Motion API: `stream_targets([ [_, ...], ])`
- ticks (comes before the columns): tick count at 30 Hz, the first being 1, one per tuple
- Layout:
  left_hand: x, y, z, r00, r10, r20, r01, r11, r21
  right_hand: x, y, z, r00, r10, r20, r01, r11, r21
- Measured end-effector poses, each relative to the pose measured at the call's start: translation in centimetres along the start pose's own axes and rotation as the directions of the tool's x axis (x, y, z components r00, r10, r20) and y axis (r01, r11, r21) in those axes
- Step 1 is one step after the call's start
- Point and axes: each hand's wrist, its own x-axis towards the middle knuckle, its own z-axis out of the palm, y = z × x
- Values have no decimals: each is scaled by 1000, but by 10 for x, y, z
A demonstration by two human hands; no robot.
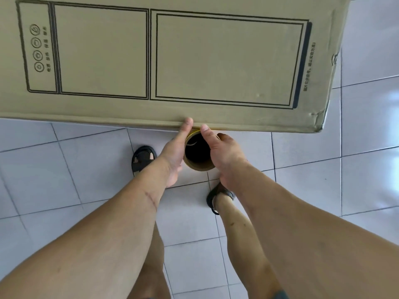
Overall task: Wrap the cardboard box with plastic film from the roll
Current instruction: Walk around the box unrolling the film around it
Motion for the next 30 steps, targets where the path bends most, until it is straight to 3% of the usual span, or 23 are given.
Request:
stream_targets([
  [2, 3, 2, 0, 998, 31, -61, -31, 1000, 6, 1, 2, -2, 999, 7, 42, -8, 999, 34],
  [10, 0, 2, 29, 996, -90, 19, 91, 994, -53, 1, 5, -31, 996, -54, -77, 47, 995, -90],
  [15, 2, -3, 39, 997, -79, 1, 79, 995, -59, -6, 7, -35, 996, -75, -45, 73, 996, -52],
  [18, 1, -9, 45, 996, -62, 66, 66, 995, -72, -4, 5, -37, 989, -130, -76, 121, 986, -118],
  [20, 0, -10, 48, 998, -34, 43, 35, 999, -22, 1, 7, -41, 983, -165, -77, 153, 977, -146],
  [23, 5, -4, 48, 995, 22, -92, -14, 996, 83, 1, 12, -46, 998, -51, -45, 49, 998, -40],
  [26, 9, 3, 52, 999, 19, -31, -17, 998, 55, 2, 14, -49, 1000, -15, 1, 15, 999, 34],
  [30, 7, -6, 67, 997, -32, 76, 33, 999, -13, 2, 15, -61, 997, -45, -61, 43, 999, -33],
])
